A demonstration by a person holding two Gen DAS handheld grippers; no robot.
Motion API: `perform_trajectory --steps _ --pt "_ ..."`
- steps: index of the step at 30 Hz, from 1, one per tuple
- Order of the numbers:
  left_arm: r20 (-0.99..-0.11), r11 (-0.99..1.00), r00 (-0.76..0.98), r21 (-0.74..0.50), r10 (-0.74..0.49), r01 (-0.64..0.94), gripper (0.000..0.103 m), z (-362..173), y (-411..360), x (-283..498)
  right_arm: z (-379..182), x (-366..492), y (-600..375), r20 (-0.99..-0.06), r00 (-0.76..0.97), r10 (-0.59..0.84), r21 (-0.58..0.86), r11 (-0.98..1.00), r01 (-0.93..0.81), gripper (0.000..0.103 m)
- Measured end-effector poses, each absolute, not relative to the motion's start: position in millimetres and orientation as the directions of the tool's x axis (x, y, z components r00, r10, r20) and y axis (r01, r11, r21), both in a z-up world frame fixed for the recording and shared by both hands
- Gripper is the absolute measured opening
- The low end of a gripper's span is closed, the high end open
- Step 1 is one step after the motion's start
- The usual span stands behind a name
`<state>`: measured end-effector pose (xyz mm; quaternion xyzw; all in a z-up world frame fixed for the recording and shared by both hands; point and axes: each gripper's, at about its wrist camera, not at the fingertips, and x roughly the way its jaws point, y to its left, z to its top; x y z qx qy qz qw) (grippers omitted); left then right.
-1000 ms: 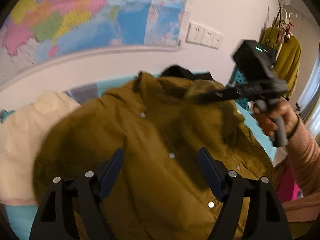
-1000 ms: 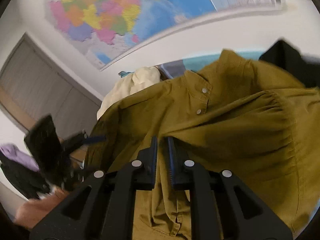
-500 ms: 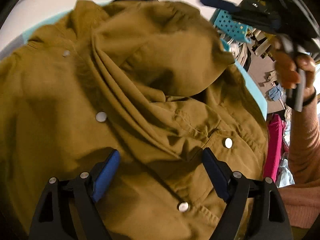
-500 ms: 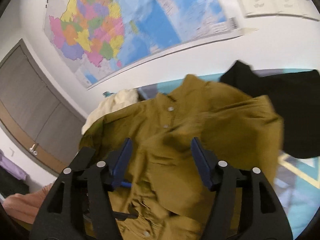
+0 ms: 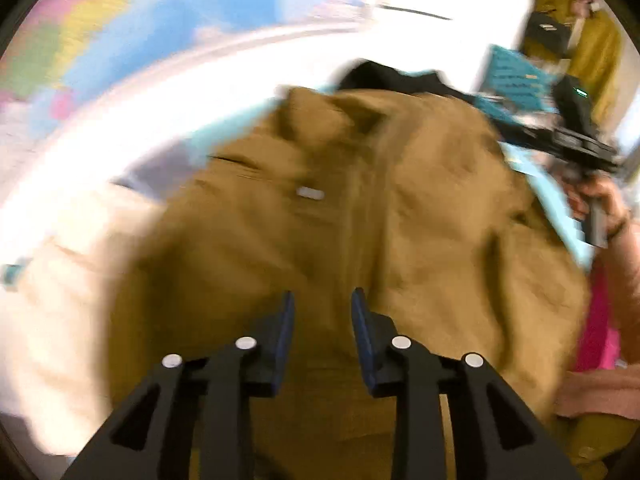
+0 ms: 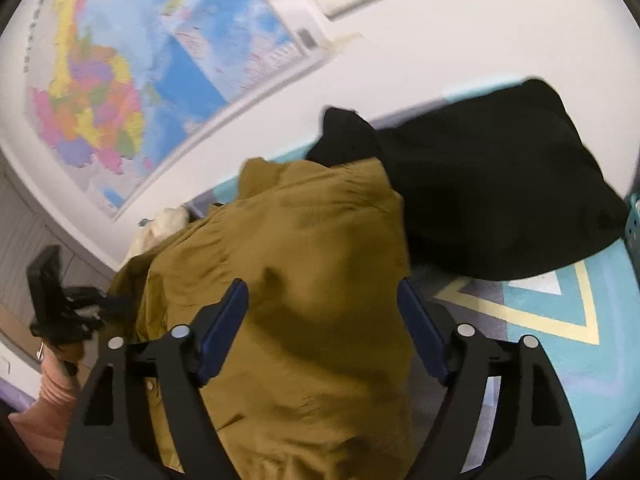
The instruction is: Fold large clothes
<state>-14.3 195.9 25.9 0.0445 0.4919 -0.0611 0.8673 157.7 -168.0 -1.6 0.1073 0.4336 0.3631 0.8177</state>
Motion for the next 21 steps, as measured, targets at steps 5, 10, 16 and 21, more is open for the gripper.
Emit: perform_trajectory --steps 5,10,16,21 --pt "-0.851 0.991 0.514 -0.043 -0.102 0.125 0.055 26.4 213.6 -12.1 -34.6 178.7 -161.9 -0.674 0.323 0.665 0.516 0.736 -0.438 0.070" --pt "-0.873 0.972 0.469 -0.023 -0.133 0.233 0.081 -0.9 182.5 -28.3 -42.0 181.2 -166.7 -0.662 0.299 0.687 0.528 0.711 -0.465 0.029" --pt "-0.921 0.956 0.374 0.003 -0.112 0.294 0.062 -40.3 167.1 -41.3 -44.2 186.8 -177.3 -0.649 0.311 0.695 0.546 0.710 -0.446 0.012" --pt "-0.895 0.978 0.433 -0.018 -0.109 0.208 0.015 -20.2 184.4 -29.7 -45.5 187.9 -187.0 -0.625 0.340 0.703 0.567 0.708 -0.421 0.005"
